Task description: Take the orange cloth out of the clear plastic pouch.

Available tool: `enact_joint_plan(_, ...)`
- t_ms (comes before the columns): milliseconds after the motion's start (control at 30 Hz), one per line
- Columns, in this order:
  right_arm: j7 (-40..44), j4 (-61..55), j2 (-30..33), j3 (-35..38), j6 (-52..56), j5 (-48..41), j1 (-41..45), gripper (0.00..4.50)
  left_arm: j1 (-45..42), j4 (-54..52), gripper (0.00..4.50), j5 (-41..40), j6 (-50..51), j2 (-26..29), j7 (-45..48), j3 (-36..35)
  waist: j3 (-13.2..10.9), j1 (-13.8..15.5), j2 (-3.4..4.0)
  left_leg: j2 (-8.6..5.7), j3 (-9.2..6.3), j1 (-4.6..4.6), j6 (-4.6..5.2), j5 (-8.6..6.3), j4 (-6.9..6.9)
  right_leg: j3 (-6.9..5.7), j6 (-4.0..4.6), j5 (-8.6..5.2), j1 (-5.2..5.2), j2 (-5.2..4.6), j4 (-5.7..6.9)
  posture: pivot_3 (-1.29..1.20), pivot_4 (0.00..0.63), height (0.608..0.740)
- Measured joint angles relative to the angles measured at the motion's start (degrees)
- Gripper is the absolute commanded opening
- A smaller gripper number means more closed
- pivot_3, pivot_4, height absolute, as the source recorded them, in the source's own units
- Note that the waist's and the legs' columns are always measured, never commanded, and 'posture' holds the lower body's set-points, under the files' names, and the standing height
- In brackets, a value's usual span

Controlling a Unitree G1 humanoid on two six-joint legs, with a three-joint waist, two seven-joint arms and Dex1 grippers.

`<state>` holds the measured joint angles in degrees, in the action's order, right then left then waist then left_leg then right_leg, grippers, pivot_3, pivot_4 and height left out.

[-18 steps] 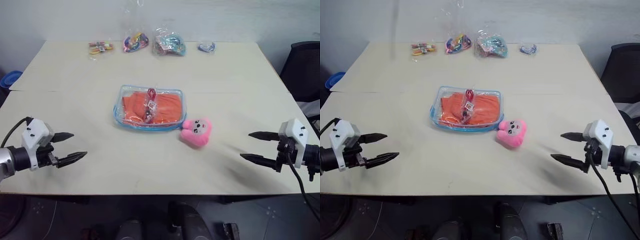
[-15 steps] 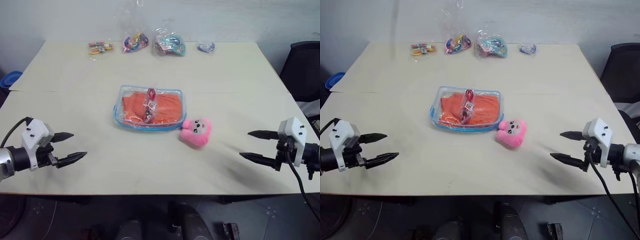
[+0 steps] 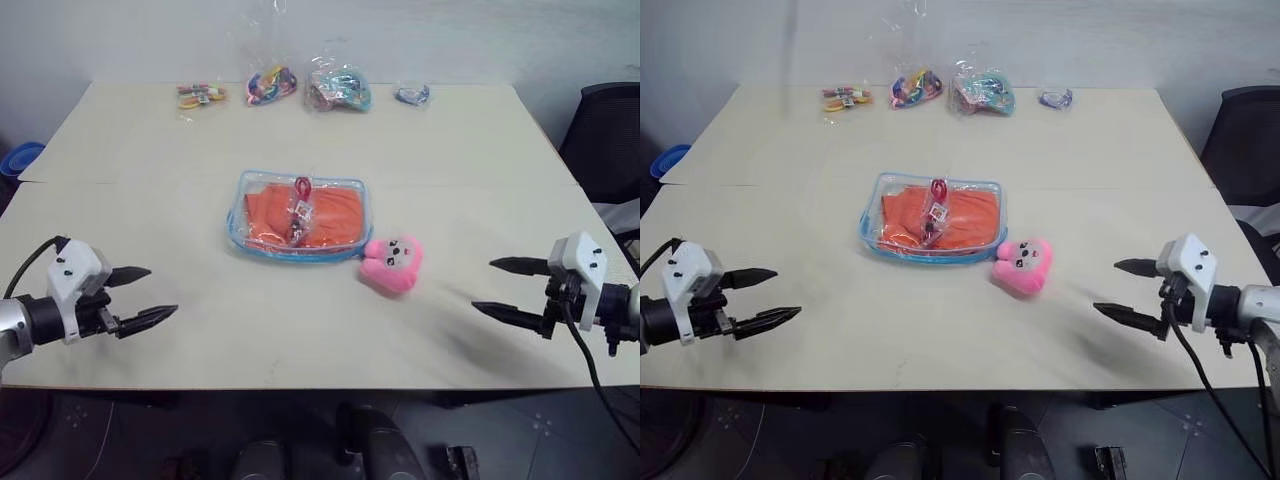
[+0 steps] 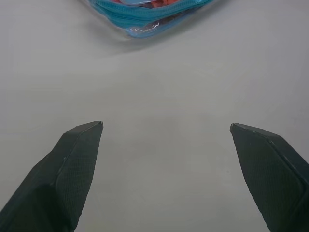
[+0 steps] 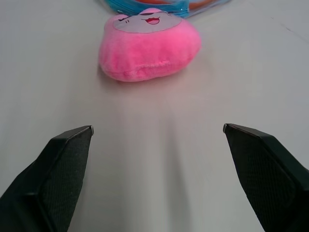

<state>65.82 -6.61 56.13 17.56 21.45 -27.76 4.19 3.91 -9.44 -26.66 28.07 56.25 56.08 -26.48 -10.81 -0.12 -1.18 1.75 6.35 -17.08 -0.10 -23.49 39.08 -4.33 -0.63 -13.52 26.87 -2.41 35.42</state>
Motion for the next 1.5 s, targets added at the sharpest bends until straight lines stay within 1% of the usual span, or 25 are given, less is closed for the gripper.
enact_joint_plan(433, -2.86, -3.39, -0.05, 0.78, 6.29, -3.24, 0.64, 4.5, -2.67, 0.91, 4.48, -0.54, 1.25, -1.43, -0.45, 0.66, 0.0, 0.03, 0.0, -0.02, 0.05, -0.01, -0.01, 0.01, 0.02, 0.07, 0.01, 0.0, -0.01, 0.01, 0.07, 0.0, 0.15, 0.74)
enact_joint_plan(533, -3.42, -4.7, -0.16, 0.83, 6.72, -3.31, 0.65, 4.5, -5.25, 0.36, 4.48, -1.78, 3.85, -1.83, -1.91, 0.7, 0.0, 0.05, 0.0, -0.02, 0.05, -0.02, -0.02, 0.02, 0.02, 0.08, 0.0, 0.0, -0.02, 0.01, 0.1, 0.0, 0.15, 0.74)
enact_joint_plan(600, -4.28, -6.55, -0.69, 0.99, 7.42, -3.57, 0.19, 4.5, -8.67, -2.46, 4.48, -4.87, 8.66, -2.83, -4.22, 1.1, 0.0, 0.13, -0.02, -0.03, 0.03, -0.03, -0.04, 0.03, 0.03, 0.07, 0.0, 0.0, -0.02, 0.01, 0.1, 0.0, 0.15, 0.74)
enact_joint_plan(633, -4.86, -8.2, -0.9, 1.16, 7.87, -4.14, -0.4, 4.5, -11.53, -4.34, 4.48, -7.57, 12.4, -3.85, -6.18, 1.51, 0.0, 0.34, -0.02, -0.06, 0.01, -0.05, -0.04, 0.04, 0.04, 0.07, -0.01, 0.01, -0.03, -0.01, 0.12, 0.0, 0.15, 0.74)
enact_joint_plan(700, -6.83, -13.56, -2.81, 1.14, 9.97, -6.48, -0.39, 4.5, -20.84, -9.58, 4.48, -13.79, 20.92, -7.93, -12.87, 3.67, 0.01, 0.99, -0.03, -0.09, -0.07, -0.06, -0.08, 0.07, 0.15, 0.07, -0.09, 0.07, -0.12, -0.01, 0.13, 0.0, 0.15, 0.74)
enact_joint_plan(767, -9.96, -19.62, -4.52, 1.01, 12.41, -9.5, 0.19, 4.5, -30.22, -12.64, 4.48, -16.49, 29.62, -13.15, -21.9, 6.74, 0.02, 1.31, -0.01, -0.13, -0.05, 0.02, -0.11, 0.09, 0.15, 0.11, -0.12, 0.08, -0.38, -0.01, 0.14, 0.0, 0.15, 0.74)
enact_joint_plan(867, -15.74, -27.01, -7.31, 0.2, 15.26, -12.46, 1.79, 4.5, -39.38, -12.17, 4.48, -15.59, 40.58, -21.44, -34.77, 11.43, 0.02, 1.27, -0.03, -0.18, -0.06, 0.06, -0.22, 0.18, 0.15, 0.16, -0.14, 0.1, -0.41, 0.02, 0.17, 0.0, 0.15, 0.74)
enact_joint_plan(933, -19.24, -30.47, -8.77, -0.76, 16.73, -13.98, 3.01, 4.5, -42.55, -11.22, 4.48, -13.57, 44.84, -26.04, -40.92, 14.21, 0.02, 0.99, -0.03, -0.14, -0.05, 0.05, -0.31, 0.23, 0.15, 0.18, -0.13, 0.09, -0.37, 0.09, 0.18, 0.0, 0.15, 0.74)
enact_joint_plan(967, -21.78, -32.06, -9.98, -1.47, 17.54, -14.38, 4.07, 4.5, -44.46, -9.53, 4.48, -11.1, 45.82, -28.2, -44.44, 16.38, 0.02, 0.91, -0.03, -0.13, -0.06, 0.04, -0.37, 0.26, 0.15, 0.18, -0.12, 0.09, -0.36, 0.11, 0.17, 0.0, 0.15, 0.74)
enact_joint_plan(1100, -28.22, -34.81, -12.24, -1.99, 18.69, -14.51, 5.99, 4.5, -48.72, -2.57, 4.48, -4.14, 46.03, -33.6, -51.49, 21.26, 0.02, 0.88, -0.03, -0.15, -0.06, 0.03, -0.43, 0.34, 0.15, 0.18, -0.09, 0.07, -0.33, 0.12, 0.2, 0.0, 0.15, 0.74)
enact_joint_plan(1200, -30.75, -35.7, -13.12, -2.1, 18.88, -14.48, 5.84, 4.5, -51.73, 5.87, 4.48, 0.65, 42.71, -37.46, -54.12, 23.61, 0.02, 1.17, -0.03, -0.16, -0.07, 0.03, -0.41, 0.36, 0.16, 0.18, -0.09, 0.07, -0.33, 0.13, 0.19, 0.0, 0.15, 0.74)
enact_joint_plan(1267, -31.11, -36.08, -13.1, -2.25, 18.64, -14.1, 4.67, 4.5, -54.06, 11.57, 4.48, 2.38, 39.44, -39.66, -53.38, 24.5, 0.02, 1.43, -0.04, -0.15, -0.1, 0.0, -0.41, 0.36, 0.16, 0.14, -0.09, 0.07, -0.32, 0.14, 0.17, 0.0, 0.15, 0.74)
enact_joint_plan(1367, -31.23, -36.1, -13.1, -2.45, 18.46, -13.75, 3.78, 4.5, -56.12, 16.16, 4.48, 3.57, 35.75, -41.89, -51.31, 26.06, 0.02, 1.43, -0.03, -0.15, -0.08, -0.02, -0.4, 0.36, 0.16, 0.13, -0.09, 0.07, -0.32, 0.13, 0.14, 0.0, 0.15, 0.74)
enact_joint_plan(1500, -31.74, -36.09, -13.1, -2.45, 18.1, -13.67, 3.79, 4.5, -57.16, 21.75, 4.48, 6.42, 32.24, -42.41, -48.61, 29.08, 0.02, 1.2, -0.03, -0.13, -0.06, 0.03, -0.44, 0.38, 0.16, 0.14, -0.09, 0.07, -0.33, 0.15, 0.2, 0.0, 0.15, 0.74)
